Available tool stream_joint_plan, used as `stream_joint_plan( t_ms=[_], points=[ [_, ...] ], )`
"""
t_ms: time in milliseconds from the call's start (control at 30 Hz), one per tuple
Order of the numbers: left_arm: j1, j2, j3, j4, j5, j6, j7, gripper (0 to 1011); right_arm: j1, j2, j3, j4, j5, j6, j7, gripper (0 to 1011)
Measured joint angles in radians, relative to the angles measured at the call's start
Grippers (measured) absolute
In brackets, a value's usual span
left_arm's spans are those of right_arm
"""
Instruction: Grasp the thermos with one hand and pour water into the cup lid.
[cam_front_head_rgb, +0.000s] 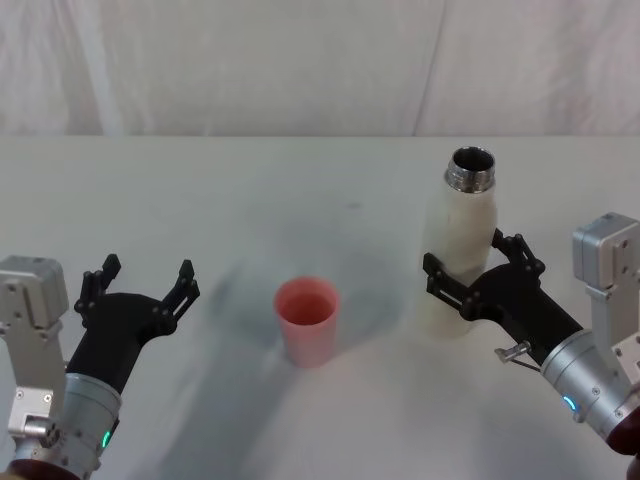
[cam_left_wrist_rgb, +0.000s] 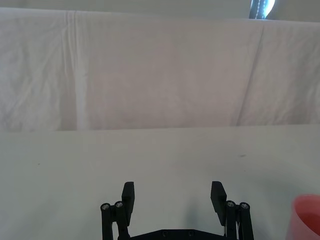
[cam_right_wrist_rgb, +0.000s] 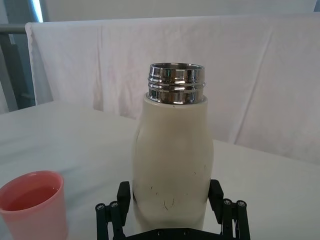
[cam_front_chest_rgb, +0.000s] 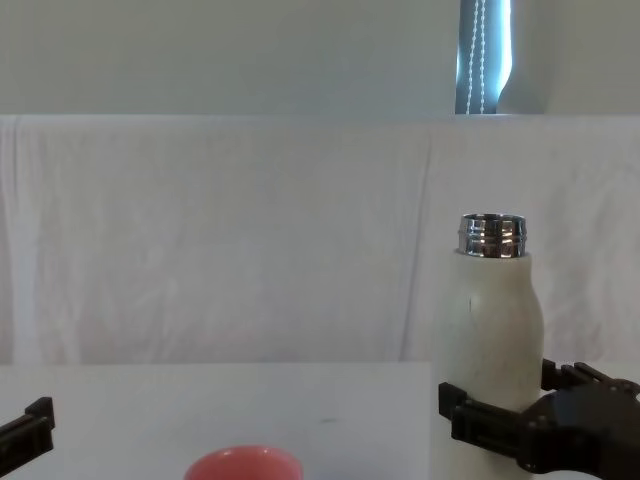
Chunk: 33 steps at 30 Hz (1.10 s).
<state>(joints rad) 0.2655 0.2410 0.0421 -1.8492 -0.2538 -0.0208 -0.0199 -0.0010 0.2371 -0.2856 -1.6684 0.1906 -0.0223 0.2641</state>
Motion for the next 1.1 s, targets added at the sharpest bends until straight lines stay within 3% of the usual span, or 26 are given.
stream_joint_plan(
  t_ms=[600, 1100],
  points=[
    [0.0, 0.0, 0.0, 0.0, 0.0, 0.0, 0.0, 1001, -0.024, 0.008, 0.004, -0.02, 0.008, 0.002, -0.003, 1001],
    [0.0, 0.0, 0.0, 0.0, 0.0, 0.0, 0.0, 1001, -0.076, 0.03, 0.026, -0.062, 0.004, 0.003, -0.014, 1001]
  ],
)
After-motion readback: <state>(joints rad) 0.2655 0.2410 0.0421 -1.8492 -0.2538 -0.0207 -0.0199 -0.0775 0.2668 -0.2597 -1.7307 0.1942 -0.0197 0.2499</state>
